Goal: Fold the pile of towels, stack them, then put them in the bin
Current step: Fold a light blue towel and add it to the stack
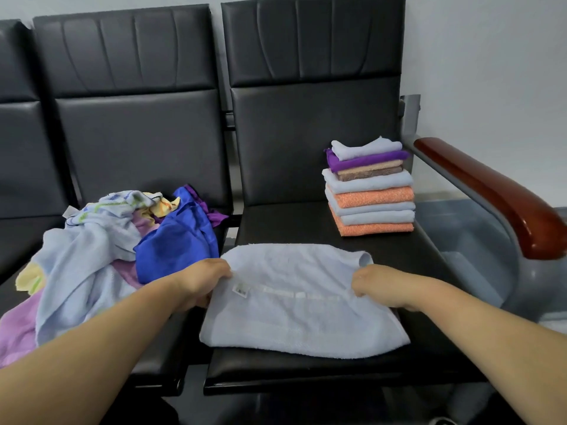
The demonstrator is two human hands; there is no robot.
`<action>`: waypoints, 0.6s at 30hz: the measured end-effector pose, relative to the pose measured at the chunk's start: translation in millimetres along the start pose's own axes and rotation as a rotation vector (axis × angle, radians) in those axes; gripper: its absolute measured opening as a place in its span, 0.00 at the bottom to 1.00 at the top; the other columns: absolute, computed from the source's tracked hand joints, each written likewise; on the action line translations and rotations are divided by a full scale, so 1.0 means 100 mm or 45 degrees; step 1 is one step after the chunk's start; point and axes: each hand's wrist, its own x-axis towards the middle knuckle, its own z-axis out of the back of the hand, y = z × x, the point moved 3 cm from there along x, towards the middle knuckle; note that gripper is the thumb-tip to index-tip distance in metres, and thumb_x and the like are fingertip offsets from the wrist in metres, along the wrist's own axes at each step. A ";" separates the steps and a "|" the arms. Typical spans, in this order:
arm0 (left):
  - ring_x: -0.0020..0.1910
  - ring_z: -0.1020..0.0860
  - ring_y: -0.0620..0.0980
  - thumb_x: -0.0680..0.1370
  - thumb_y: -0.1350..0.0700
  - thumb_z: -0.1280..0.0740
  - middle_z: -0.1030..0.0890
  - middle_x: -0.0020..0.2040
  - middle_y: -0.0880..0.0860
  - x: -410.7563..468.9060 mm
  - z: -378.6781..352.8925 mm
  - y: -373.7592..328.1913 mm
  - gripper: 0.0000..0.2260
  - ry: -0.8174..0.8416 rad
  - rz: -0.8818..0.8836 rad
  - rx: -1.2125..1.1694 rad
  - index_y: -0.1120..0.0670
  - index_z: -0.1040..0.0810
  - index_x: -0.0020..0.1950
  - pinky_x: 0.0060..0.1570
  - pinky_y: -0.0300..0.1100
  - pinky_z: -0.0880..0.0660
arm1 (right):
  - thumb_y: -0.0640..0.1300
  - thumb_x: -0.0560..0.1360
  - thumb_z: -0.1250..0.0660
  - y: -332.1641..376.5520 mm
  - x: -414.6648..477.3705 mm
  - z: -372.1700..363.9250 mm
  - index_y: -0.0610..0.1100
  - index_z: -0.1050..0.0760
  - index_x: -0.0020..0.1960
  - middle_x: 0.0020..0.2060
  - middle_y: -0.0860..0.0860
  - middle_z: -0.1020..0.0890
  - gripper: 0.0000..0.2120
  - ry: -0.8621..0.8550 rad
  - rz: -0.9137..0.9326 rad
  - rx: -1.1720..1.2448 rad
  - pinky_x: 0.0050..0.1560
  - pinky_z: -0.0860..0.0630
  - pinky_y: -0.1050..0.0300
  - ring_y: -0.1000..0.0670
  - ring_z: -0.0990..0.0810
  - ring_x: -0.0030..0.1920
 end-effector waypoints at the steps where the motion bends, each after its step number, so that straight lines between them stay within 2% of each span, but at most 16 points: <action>1: 0.53 0.17 0.61 0.80 0.56 0.38 0.16 0.53 0.60 -0.01 -0.01 -0.02 0.10 -0.022 -0.011 0.020 0.55 0.20 0.57 0.54 0.56 0.19 | 0.45 0.82 0.38 -0.01 0.01 0.00 0.46 0.25 0.47 0.47 0.50 0.25 0.07 -0.037 0.021 -0.002 0.44 0.32 0.58 0.51 0.29 0.45; 3: 0.53 0.18 0.60 0.78 0.55 0.37 0.17 0.53 0.60 0.02 0.00 -0.07 0.09 -0.078 -0.050 0.070 0.55 0.20 0.53 0.56 0.56 0.19 | 0.48 0.81 0.37 -0.01 0.04 0.03 0.48 0.23 0.45 0.47 0.50 0.24 0.08 -0.140 0.056 0.075 0.43 0.31 0.57 0.51 0.27 0.44; 6: 0.47 0.21 0.56 0.72 0.52 0.37 0.19 0.48 0.58 0.02 0.01 -0.09 0.08 -0.138 -0.098 0.141 0.55 0.21 0.44 0.53 0.55 0.20 | 0.47 0.78 0.35 0.01 0.14 0.08 0.43 0.25 0.41 0.42 0.47 0.24 0.09 -0.277 0.128 0.234 0.42 0.32 0.55 0.50 0.27 0.41; 8: 0.47 0.21 0.57 0.72 0.52 0.37 0.19 0.48 0.59 0.03 0.00 -0.09 0.08 -0.154 -0.095 0.169 0.55 0.21 0.44 0.55 0.56 0.20 | 0.46 0.78 0.35 -0.01 0.21 0.12 0.40 0.25 0.42 0.42 0.43 0.23 0.10 -0.379 0.118 0.276 0.42 0.31 0.54 0.50 0.27 0.41; 11: 0.49 0.19 0.58 0.78 0.57 0.39 0.18 0.51 0.60 0.07 0.02 -0.09 0.09 -0.170 -0.035 0.168 0.58 0.21 0.50 0.55 0.55 0.19 | 0.47 0.80 0.37 -0.10 0.25 0.21 0.42 0.30 0.40 0.39 0.47 0.26 0.12 -0.559 0.037 0.190 0.39 0.34 0.55 0.50 0.29 0.39; 14: 0.50 0.18 0.60 0.78 0.57 0.39 0.17 0.51 0.61 0.10 0.07 -0.11 0.11 -0.183 -0.007 0.158 0.59 0.20 0.53 0.53 0.55 0.17 | 0.47 0.80 0.37 -0.17 0.28 0.27 0.44 0.33 0.39 0.38 0.47 0.28 0.12 -0.648 -0.010 0.191 0.37 0.35 0.53 0.49 0.31 0.38; 18: 0.42 0.22 0.56 0.76 0.56 0.39 0.21 0.43 0.58 0.16 0.14 -0.21 0.06 -0.252 -0.081 0.102 0.56 0.24 0.43 0.43 0.50 0.21 | 0.45 0.78 0.35 -0.15 0.34 0.34 0.45 0.38 0.37 0.35 0.49 0.33 0.15 -0.759 0.036 0.333 0.36 0.39 0.54 0.50 0.36 0.36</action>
